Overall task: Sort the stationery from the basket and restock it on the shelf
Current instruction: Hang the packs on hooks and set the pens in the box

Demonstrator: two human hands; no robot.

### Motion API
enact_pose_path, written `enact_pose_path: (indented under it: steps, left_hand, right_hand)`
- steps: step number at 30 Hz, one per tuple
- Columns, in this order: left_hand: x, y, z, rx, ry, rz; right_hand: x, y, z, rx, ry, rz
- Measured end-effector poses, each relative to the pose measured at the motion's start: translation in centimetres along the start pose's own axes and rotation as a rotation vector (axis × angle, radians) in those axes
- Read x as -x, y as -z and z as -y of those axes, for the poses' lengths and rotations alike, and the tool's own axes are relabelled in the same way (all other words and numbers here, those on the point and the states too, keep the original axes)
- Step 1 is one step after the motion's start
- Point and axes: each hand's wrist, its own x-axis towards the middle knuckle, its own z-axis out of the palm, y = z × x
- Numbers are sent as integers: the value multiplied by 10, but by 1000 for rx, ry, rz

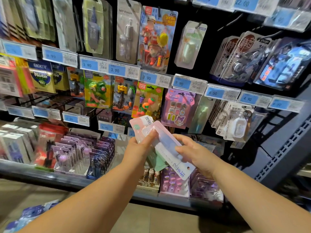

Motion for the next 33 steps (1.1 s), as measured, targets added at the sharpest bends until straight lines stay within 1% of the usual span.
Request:
enact_pose_path:
  steps: [3,6,8,12,15,18,21,23,25,28,33]
  left_hand:
    - [-1,1,2,-2,34,24]
    - [0,3,1,36,87,35]
    - [0,3,0,66,125,10]
    - [-3,4,-1,109,119,-59]
    - [-6,7,-4,161,112,-71]
    - [-8,7,-6,152,91,-42]
    - [-4,5,-5,140,65,-27]
    - [-2,3,-4,149,59,-26]
    - [-1,2,-3,168,62,-26]
    - [1,1,-4,183,76,-38]
    - [3,1,-5,117,90,-5]
  right_hand:
    - [4,5,3,46,15,-13]
    - [6,6,1,-2,-4,-46]
    - [4,7,-3,-92,-38,-52]
    - [2,7,-7,-247,-120,-39]
    - [1,7,-5,-394,-139,-122]
    - [-1,7,-5,-519,-151,-229]
    - [0,3,-3,-671,-164,-273]
    - [0,-2,-1,-728,-188,-307]
    - [-1,-5,0,-738,-195,-329]
    - [-2,-7,2,-690,-204,-373]
    - [-2,-4,8,-639,-158,-508]
